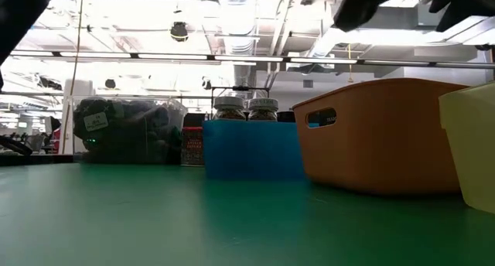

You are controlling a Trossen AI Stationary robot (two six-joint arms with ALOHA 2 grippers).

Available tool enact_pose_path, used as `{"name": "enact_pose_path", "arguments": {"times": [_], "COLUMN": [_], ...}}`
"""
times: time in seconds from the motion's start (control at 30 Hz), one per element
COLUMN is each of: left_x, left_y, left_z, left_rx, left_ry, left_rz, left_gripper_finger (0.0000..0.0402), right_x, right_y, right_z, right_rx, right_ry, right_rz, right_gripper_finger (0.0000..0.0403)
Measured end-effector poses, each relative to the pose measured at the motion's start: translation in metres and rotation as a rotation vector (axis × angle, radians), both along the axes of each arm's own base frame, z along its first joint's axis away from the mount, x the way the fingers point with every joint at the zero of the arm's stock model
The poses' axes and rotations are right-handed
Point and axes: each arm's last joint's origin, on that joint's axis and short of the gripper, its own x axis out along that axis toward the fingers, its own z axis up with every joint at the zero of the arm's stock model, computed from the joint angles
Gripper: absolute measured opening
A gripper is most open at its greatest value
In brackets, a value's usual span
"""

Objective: Sort spices by type
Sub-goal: Put the bottom red seasoning can into the yellow bin

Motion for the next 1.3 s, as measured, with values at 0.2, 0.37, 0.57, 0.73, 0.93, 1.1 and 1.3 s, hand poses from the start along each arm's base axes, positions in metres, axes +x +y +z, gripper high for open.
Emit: {"name": "enact_pose_path", "arguments": {"times": [0.2,0.37,0.57,0.73,0.93,1.1,1.3], "left_x": [0.008,0.009,0.007,0.003,-0.002,-0.003,-0.003], "left_y": [-0.002,-0.006,-0.009,-0.007,-0.006,-0.006,-0.006], "left_z": [-0.016,-0.028,-0.037,-0.04,-0.046,-0.047,-0.047], "left_rx": [0.08,0.163,0.282,0.358,0.377,0.371,0.366], "left_ry": [-0.04,-0.032,-0.033,0.004,0.075,0.089,0.091], "left_rz": [-0.034,-0.097,-0.159,-0.221,-0.285,-0.296,-0.291], "left_gripper_finger": [0.0214,0.0214,0.0213,0.0213,0.0213,0.0212,0.0216], "right_x": [0.0,0.0,0.001,0.002,0.002,0.002,0.002], "right_y": [0.0,-0.001,-0.001,0.0,0.0,0.0,0.0], "right_z": [0.0,0.0,0.001,0.001,0.001,0.001,0.001], "right_rx": [-0.002,-0.004,-0.007,-0.01,-0.011,-0.012,-0.01], "right_ry": [-0.004,-0.011,-0.018,-0.029,-0.03,-0.03,-0.031], "right_rz": [-0.004,-0.022,-0.024,-0.029,-0.03,-0.03,-0.034], "right_gripper_finger": [0.0244,0.0244,0.0244,0.0244,0.0244,0.0244,0.0244]}}
